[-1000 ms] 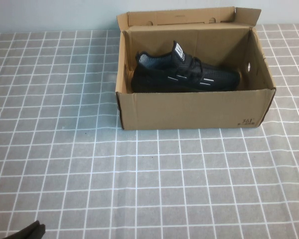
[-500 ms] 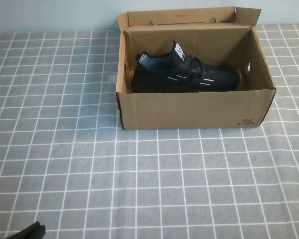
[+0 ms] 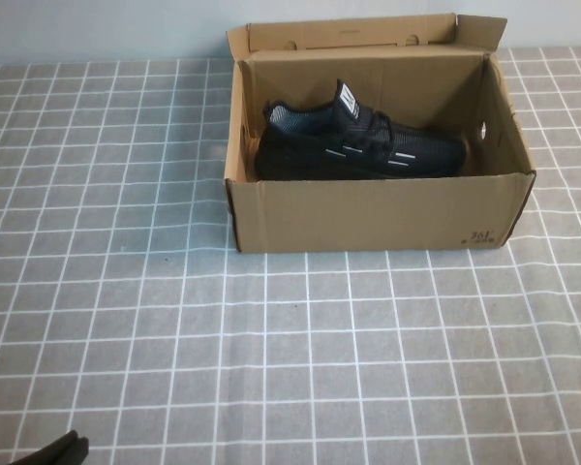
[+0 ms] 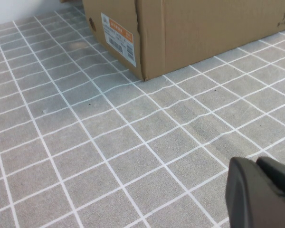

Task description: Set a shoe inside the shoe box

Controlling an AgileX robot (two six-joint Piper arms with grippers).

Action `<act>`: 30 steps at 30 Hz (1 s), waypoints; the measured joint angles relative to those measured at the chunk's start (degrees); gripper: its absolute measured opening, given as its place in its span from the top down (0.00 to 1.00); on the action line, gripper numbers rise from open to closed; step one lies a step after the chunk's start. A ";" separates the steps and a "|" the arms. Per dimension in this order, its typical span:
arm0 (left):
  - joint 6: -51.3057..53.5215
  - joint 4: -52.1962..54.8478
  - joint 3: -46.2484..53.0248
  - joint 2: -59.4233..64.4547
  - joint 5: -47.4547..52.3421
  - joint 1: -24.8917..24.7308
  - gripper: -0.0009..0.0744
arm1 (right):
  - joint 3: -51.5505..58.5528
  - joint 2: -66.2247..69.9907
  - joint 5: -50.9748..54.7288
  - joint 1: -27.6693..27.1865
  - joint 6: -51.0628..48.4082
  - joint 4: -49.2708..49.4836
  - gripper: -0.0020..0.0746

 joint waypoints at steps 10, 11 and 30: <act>0.00 0.00 0.00 0.00 0.00 0.00 0.99 | 10.37 -2.17 -1.23 -0.63 -2.85 -0.72 0.99; 0.00 0.00 0.00 0.00 0.00 0.00 0.99 | 10.37 -2.17 1.07 -0.63 -3.17 -1.24 0.99; 0.00 0.00 0.00 0.00 0.00 0.00 0.99 | 10.49 -2.17 11.39 -0.63 -3.40 0.16 0.99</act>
